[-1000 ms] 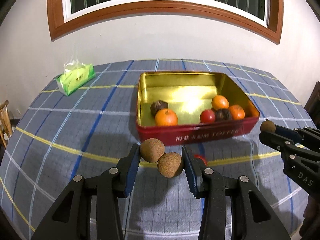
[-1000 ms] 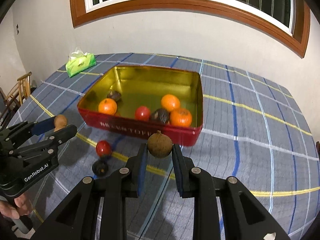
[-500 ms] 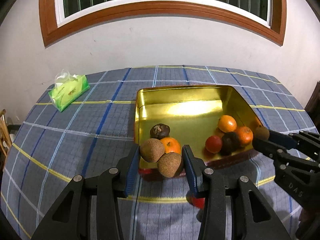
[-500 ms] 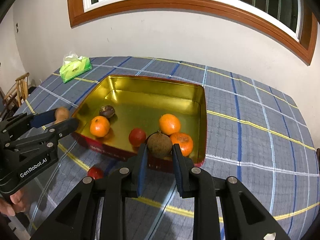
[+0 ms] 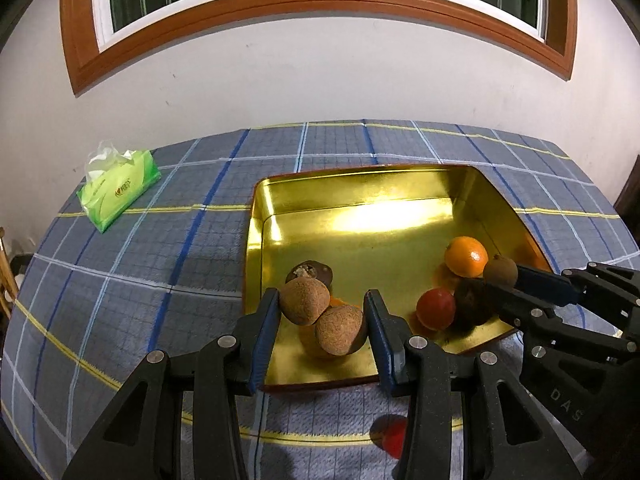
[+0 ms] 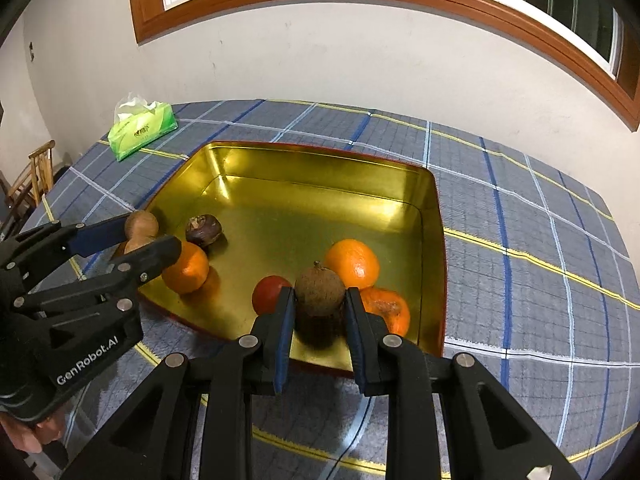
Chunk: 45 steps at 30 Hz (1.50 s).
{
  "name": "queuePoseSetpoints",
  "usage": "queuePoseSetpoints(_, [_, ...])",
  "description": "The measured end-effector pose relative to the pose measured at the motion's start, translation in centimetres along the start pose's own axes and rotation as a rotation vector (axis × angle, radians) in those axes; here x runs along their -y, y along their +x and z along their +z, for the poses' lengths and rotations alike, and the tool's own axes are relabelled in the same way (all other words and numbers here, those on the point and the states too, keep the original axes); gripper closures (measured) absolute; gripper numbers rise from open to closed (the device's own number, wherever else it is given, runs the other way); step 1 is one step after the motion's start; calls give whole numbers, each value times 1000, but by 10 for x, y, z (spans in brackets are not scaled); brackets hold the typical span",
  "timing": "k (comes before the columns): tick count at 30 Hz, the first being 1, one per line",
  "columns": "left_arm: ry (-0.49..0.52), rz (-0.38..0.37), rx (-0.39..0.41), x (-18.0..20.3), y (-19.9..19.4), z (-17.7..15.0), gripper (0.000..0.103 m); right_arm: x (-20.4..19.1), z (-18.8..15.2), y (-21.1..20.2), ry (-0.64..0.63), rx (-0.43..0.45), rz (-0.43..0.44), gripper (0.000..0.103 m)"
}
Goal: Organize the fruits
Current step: 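Lower both tools into the tin and open them to drop their fruits, then withdraw both open tools from the tin toward the tomato and black fruit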
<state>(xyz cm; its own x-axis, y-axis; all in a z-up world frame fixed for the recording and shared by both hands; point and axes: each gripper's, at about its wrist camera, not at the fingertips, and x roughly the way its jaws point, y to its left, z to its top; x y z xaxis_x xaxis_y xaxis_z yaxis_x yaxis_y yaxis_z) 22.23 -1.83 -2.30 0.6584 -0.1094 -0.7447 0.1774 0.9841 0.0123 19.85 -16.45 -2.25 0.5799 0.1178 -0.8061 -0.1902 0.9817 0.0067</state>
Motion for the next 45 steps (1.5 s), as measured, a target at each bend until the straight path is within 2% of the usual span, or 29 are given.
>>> queuePoseSetpoints(11, [-1,6,-28,1,17,-1,59,1,1,12,6,-17,-1,79])
queuePoseSetpoints(16, [3,-6,-45,1,22,-1,58,1,2,12,1,-11,-9,65])
queuePoseSetpoints(17, [3,-7,-49,2,22,-1,57,1,2,11,2,-7,-13,62])
queuePoseSetpoints(19, [1,-15,-52,2,23,-1,47,0,3,10,3,-3,-11,62])
queuePoseSetpoints(21, [0,-3,-46,2,22,-2,43,0,3,9,1,-4,-15,61])
queuePoseSetpoints(31, [-11,-5,-32,2,7,-7,43,-4,-1,-10,-5,24,-22,59])
queuePoseSetpoints(38, [-33,6,-2,-9,-24,-24,43,-9,-22,-38,8,51,-21,59])
queuePoseSetpoints(45, [-50,40,-28,-27,-41,-68,43,-31,-67,-51,-4,20,16,59])
